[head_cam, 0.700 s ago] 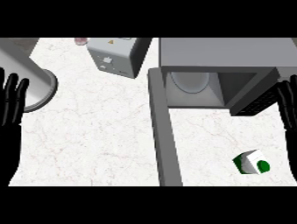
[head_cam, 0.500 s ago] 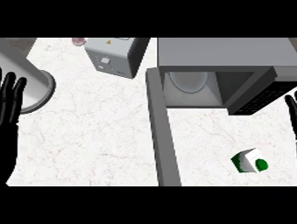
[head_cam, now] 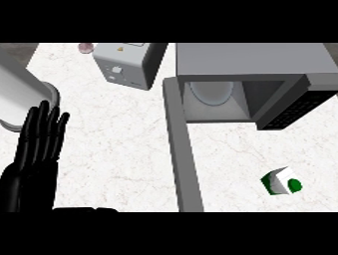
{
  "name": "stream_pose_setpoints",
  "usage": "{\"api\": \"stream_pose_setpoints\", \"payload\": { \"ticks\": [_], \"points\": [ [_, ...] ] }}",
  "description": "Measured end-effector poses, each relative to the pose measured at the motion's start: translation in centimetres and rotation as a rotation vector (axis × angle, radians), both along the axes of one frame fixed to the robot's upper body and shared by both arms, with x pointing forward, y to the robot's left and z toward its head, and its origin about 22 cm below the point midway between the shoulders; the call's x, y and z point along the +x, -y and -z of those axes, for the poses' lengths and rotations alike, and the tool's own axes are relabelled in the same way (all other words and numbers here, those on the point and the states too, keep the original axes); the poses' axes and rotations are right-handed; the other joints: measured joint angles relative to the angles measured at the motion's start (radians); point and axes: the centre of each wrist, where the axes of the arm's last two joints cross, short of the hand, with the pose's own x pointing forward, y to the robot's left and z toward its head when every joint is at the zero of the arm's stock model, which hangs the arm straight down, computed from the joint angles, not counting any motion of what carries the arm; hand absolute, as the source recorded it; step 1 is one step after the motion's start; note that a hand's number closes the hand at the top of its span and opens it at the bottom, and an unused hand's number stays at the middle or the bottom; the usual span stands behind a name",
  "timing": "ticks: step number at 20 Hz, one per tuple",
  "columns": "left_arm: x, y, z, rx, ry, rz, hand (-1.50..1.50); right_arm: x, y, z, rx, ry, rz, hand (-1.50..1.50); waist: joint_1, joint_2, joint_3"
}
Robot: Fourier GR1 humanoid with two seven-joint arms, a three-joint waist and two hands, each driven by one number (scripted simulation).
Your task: Pick up the milk, place it into the microwave and close the microwave
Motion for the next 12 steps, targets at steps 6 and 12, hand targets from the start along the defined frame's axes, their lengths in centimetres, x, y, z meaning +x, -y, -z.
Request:
{"api": "stream_pose_setpoints", "payload": {
  "ticks": [6,12],
  "points": [
    [-1.2,3.2,1.8,-0.014,-0.011,0.000,-1.50,-3.7,1.0,2.4,0.002,-0.051,0.001,-1.50,0.000,0.000,0.000],
    [-2.7,5.2,3.0,-0.019,-0.010,0.012,-1.50,-5.7,1.5,5.5,-0.007,-0.085,0.033,-1.50,0.005,0.001,0.000]
  ]
}}
